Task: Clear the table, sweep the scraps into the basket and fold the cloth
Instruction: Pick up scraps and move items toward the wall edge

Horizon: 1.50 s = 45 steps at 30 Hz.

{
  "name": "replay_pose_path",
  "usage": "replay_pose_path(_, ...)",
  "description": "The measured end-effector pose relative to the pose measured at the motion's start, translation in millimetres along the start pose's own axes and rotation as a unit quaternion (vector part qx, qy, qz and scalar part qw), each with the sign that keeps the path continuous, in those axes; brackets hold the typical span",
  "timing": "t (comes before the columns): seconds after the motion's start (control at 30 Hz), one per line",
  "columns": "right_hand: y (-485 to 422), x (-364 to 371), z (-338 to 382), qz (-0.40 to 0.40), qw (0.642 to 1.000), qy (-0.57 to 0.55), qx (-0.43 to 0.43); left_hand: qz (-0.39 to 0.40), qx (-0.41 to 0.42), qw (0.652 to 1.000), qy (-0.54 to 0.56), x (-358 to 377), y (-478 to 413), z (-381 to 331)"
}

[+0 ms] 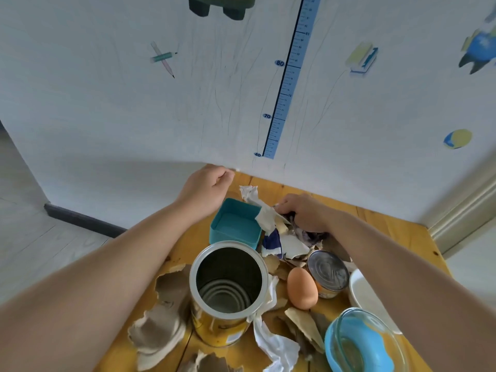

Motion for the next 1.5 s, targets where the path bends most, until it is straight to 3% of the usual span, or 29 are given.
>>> replay_pose_path(0.27,14,12,-4,0.026,0.997,-0.067,0.004,-0.003,-0.026,0.998,0.053,-6,7,9)
replay_pose_path(0.47,22,-31,-30,-0.161,0.966,-0.182,0.089,-0.012,-0.029,0.998,0.061,-14,10,15)
replay_pose_path(0.63,7,-46,-33,-0.131,0.975,-0.15,0.099,-0.005,-0.037,0.997,0.06,-14,5,30)
replay_pose_path(0.7,3,-52,-35,-0.167,0.959,-0.202,0.104,-0.015,-0.032,0.998,0.059,-14,2,33)
replay_pose_path(0.8,-12,-55,-28,-0.182,0.907,-0.372,0.08,-0.025,-0.035,0.997,0.058,-15,1,33)
replay_pose_path(1.0,-70,-75,20,-0.279,0.936,-0.212,0.022,-0.033,-0.044,0.996,0.064,-16,-9,44)
replay_pose_path(1.07,-89,-68,32,-0.247,0.952,-0.181,0.018,-0.03,-0.044,0.997,0.063,-14,-13,46)
replay_pose_path(1.2,-118,-34,50,-0.078,0.993,-0.088,-0.016,-0.008,-0.043,0.998,0.041,-3,-23,50)
replay_pose_path(1.37,-116,-31,47,-0.031,0.995,-0.083,-0.035,-0.014,-0.057,0.996,0.072,3,-23,55)
replay_pose_path(1.5,-102,-21,52,-0.008,0.986,-0.153,-0.067,-0.03,-0.089,0.991,0.096,0,-22,61)
Point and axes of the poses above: each hand's wrist, its own y-axis away from the middle knuckle, its own x-axis out of the palm, z = x × y, the point moved 6 cm from there along -y, towards the middle knuckle, and after that the axes turned 9 degrees about z, right-handed, at the moved point
